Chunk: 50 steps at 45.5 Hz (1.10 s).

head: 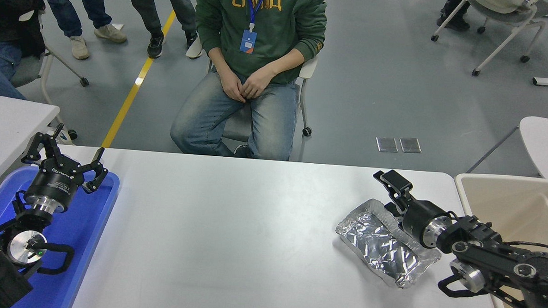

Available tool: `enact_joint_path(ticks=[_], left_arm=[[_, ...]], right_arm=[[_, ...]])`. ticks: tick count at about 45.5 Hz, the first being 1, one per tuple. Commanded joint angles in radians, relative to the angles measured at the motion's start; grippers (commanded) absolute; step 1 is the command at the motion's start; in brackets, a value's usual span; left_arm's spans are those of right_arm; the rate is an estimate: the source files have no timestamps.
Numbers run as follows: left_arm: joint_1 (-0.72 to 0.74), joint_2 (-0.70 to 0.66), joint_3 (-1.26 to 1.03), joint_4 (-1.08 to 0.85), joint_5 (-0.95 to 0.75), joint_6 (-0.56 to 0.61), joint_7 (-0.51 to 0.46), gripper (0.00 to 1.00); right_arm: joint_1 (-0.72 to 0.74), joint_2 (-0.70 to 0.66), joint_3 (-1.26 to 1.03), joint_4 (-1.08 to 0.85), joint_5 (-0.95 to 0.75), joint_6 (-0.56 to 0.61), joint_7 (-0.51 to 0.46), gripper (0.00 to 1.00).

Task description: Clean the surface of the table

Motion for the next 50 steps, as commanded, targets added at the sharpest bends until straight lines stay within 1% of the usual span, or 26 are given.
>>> enact_joint_path(ticks=[1, 7, 12, 16, 22, 34, 38, 45, 50], left_arm=[[0.0, 0.0, 0.0, 0.0, 0.0, 0.0, 0.0, 1.0], [0.0, 0.0, 0.0, 0.0, 0.0, 0.0, 0.0, 1.0], [0.0, 0.0, 0.0, 0.0, 0.0, 0.0, 0.0, 1.0], [0.0, 0.0, 0.0, 0.0, 0.0, 0.0, 0.0, 1.0], [0.0, 0.0, 0.0, 0.0, 0.0, 0.0, 0.0, 1.0], [0.0, 0.0, 0.0, 0.0, 0.0, 0.0, 0.0, 1.0], [0.0, 0.0, 0.0, 0.0, 0.0, 0.0, 0.0, 1.0], [0.0, 0.0, 0.0, 0.0, 0.0, 0.0, 0.0, 1.0], [0.0, 0.0, 0.0, 0.0, 0.0, 0.0, 0.0, 1.0]], right_arm=[[0.056, -0.19, -0.17, 0.103, -0.135, 0.008, -0.003, 1.0], [0.057, -0.313, -0.227, 0.195, -0.21, 0.008, -0.003, 1.0], [0.056, -0.393, -0.29, 0.27, -0.225, 0.014, -0.004, 1.0], [0.056, -0.44, -0.336, 0.31, -0.225, 0.019, -0.006, 1.0], [0.056, -0.474, -0.391, 0.338, -0.224, 0.03, -0.023, 1.0], [0.062, -0.462, -0.385, 0.401, -0.184, 0.044, -0.154, 1.0], [0.093, -0.418, -0.385, 0.399, -0.086, 0.044, -0.211, 1.0], [0.151, -0.336, -0.385, 0.394, 0.098, 0.042, -0.268, 1.0], [0.157, -0.267, -0.385, 0.379, 0.141, 0.042, -0.293, 1.0]])
